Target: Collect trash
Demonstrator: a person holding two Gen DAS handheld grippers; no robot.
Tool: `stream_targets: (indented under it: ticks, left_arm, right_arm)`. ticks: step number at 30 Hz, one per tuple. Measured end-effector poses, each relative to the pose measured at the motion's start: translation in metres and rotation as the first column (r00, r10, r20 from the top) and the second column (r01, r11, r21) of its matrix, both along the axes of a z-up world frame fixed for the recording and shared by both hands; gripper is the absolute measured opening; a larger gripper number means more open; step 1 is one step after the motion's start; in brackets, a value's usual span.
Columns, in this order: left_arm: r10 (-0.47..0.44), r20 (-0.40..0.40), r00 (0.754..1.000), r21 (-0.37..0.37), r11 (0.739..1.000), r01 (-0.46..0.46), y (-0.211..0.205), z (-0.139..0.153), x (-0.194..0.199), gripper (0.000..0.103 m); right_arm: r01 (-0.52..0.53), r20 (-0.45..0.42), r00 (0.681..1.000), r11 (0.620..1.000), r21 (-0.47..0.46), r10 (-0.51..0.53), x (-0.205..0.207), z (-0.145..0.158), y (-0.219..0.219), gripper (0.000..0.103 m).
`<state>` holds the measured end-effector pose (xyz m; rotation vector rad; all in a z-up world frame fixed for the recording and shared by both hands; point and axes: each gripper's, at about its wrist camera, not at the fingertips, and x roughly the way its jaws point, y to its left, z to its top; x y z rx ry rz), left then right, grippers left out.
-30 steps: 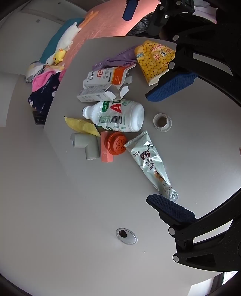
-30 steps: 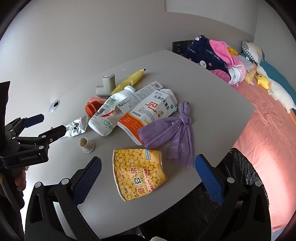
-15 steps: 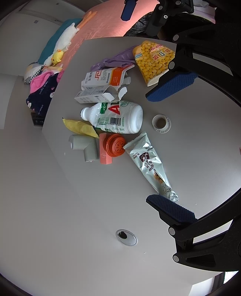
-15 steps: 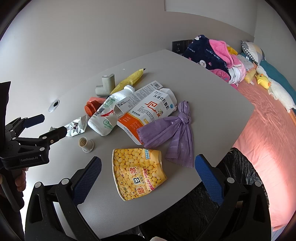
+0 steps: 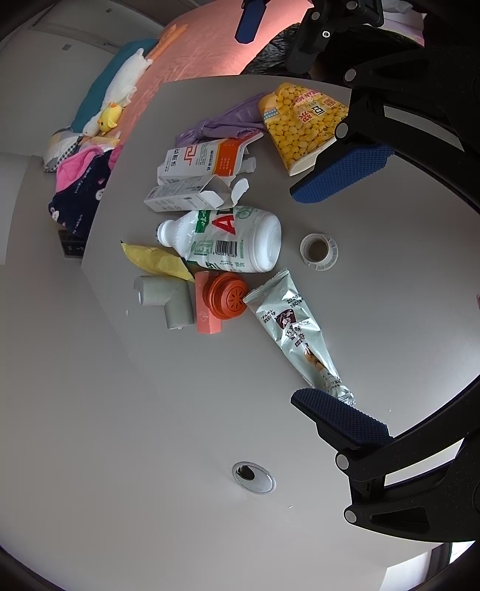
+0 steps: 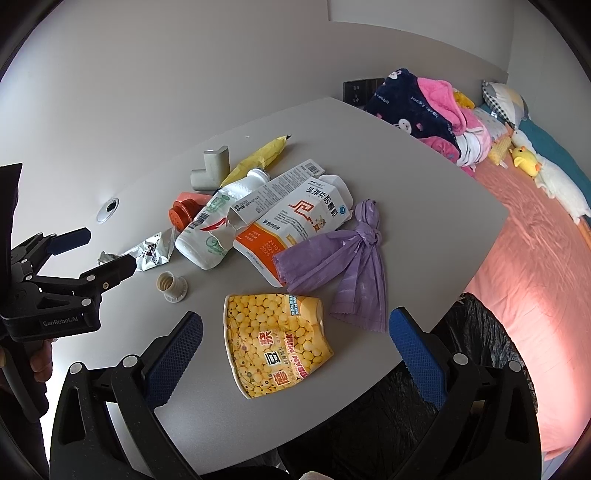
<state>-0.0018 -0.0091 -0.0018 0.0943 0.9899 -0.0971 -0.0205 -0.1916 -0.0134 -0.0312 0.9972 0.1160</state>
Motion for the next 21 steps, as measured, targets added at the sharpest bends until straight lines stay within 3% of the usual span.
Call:
stream_targets:
  ticks: [21]
  left_arm:
    - [-0.03, -0.005, 1.0, 0.009, 1.0, 0.03, -0.0057, 0.0018, -0.0017, 0.097]
  right_arm:
    - [-0.001, 0.0, 1.0, 1.0, -0.002, 0.001, -0.0014, 0.0026, 0.0006, 0.1]
